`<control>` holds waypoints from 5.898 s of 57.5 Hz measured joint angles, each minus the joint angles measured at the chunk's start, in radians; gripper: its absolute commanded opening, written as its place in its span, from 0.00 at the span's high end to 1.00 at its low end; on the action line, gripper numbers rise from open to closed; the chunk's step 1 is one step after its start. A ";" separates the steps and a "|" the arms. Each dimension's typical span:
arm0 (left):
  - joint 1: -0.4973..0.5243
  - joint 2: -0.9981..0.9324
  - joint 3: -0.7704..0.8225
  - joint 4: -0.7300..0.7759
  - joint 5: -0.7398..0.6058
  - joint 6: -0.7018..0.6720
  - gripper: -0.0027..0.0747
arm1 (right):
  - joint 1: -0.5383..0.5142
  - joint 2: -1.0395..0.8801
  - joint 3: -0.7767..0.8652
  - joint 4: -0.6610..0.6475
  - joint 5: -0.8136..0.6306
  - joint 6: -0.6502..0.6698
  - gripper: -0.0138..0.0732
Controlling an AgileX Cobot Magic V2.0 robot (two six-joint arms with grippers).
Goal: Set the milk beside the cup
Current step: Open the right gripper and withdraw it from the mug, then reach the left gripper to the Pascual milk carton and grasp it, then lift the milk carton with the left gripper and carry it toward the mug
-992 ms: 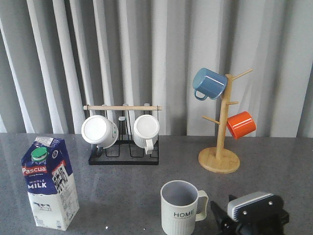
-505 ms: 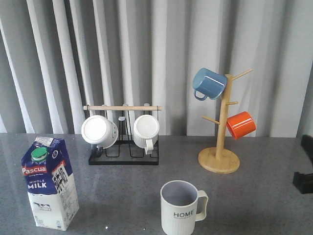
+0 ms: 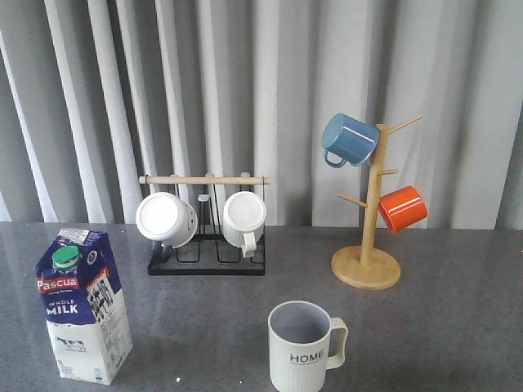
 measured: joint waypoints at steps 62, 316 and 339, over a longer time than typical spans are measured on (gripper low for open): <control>0.000 0.000 -0.005 0.007 -0.023 0.000 0.03 | 0.000 0.000 0.000 0.000 0.001 -0.004 0.85; -0.793 1.000 -0.578 -0.919 -0.696 0.619 0.72 | 0.000 0.000 0.000 0.000 0.002 -0.005 0.85; -0.793 1.000 -0.578 -0.920 -0.705 0.618 0.72 | 0.000 0.000 0.000 0.000 0.002 -0.005 0.85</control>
